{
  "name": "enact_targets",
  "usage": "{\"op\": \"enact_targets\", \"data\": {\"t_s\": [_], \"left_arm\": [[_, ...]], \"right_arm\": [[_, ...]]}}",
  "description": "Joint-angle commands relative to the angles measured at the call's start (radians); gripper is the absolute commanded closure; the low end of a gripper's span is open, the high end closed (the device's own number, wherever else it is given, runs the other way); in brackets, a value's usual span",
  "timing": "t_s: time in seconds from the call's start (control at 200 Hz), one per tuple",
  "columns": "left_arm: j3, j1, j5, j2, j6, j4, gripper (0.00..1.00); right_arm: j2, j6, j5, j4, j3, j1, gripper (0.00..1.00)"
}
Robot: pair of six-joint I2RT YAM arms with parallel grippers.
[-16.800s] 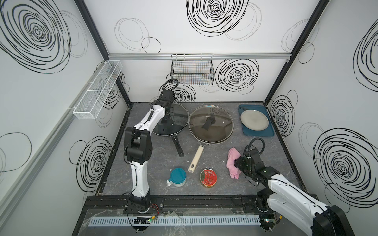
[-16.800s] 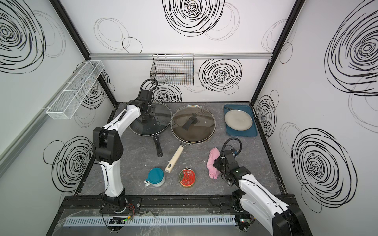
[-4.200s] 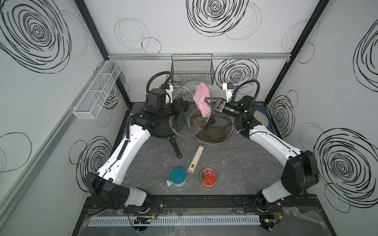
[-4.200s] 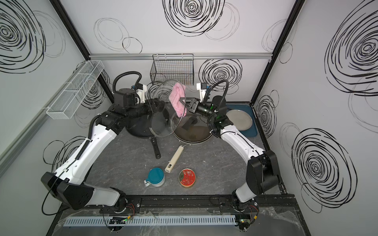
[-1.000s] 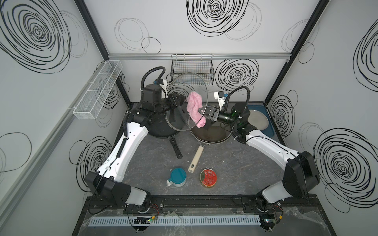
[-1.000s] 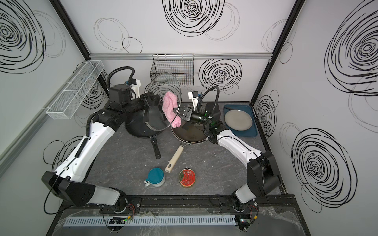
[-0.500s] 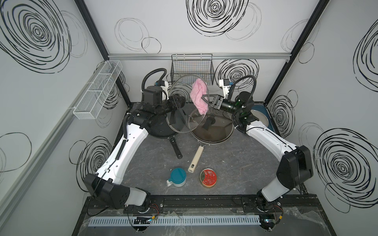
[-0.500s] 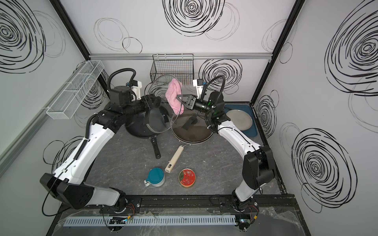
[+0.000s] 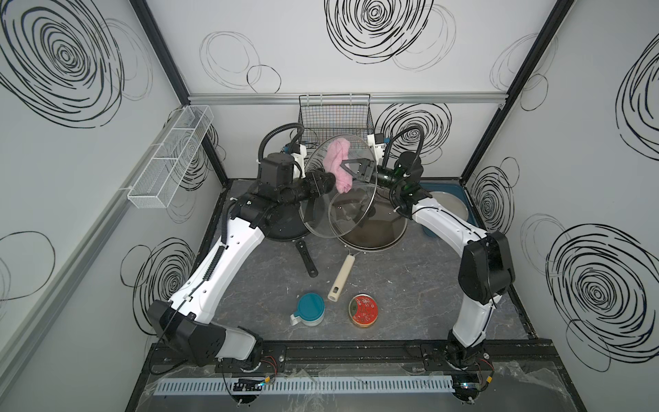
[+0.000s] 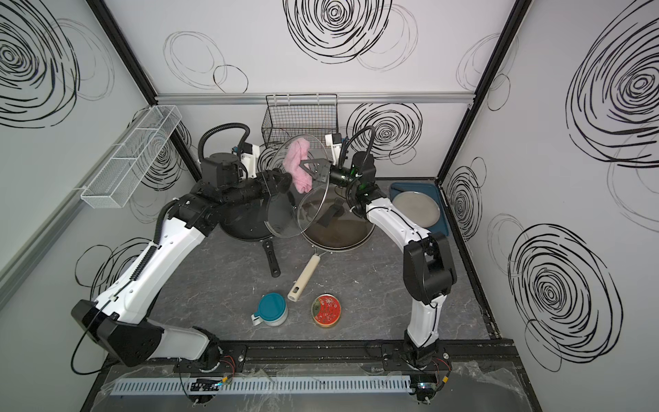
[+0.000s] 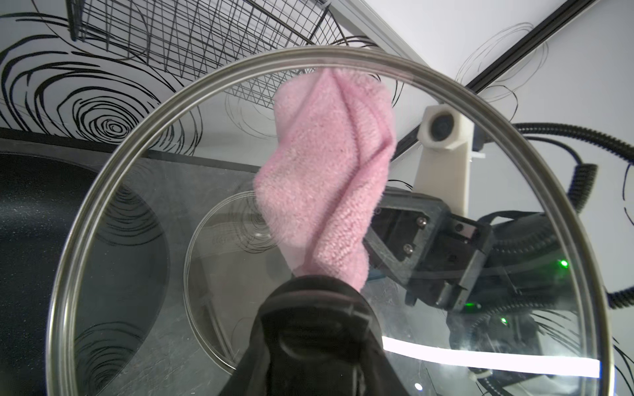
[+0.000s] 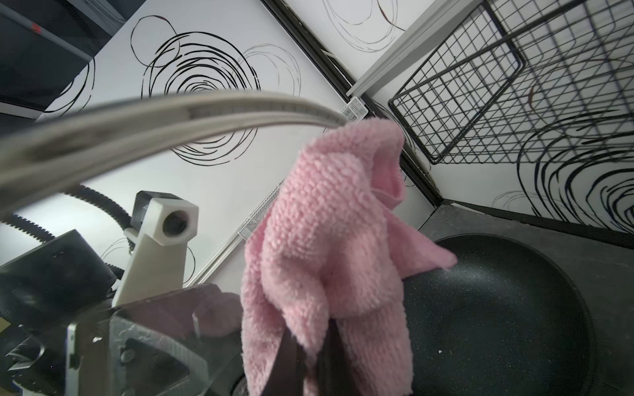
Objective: Wipe the pot lid with a cloth
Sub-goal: Wipe the pot lid.
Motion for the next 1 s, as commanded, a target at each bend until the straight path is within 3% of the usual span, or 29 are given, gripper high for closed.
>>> {"op": "enact_targets", "data": {"t_s": [0.0, 0.385, 0.996], "left_arm": [[0.067, -0.016, 0.031, -0.039, 0.004, 0.198, 1.00], [0.104, -0.023, 0.030, -0.016, 0.001, 0.213, 1.00], [0.117, 0.011, -0.044, 0.021, 0.007, 0.238, 1.00]], "right_arm": [[0.027, 0.019, -0.020, 0.055, 0.066, 0.021, 1.00], [0.091, 0.028, -0.031, 0.043, 0.079, 0.078, 1.00], [-0.086, 0.057, -0.009, 0.123, -0.237, 0.141, 1.00]]}}
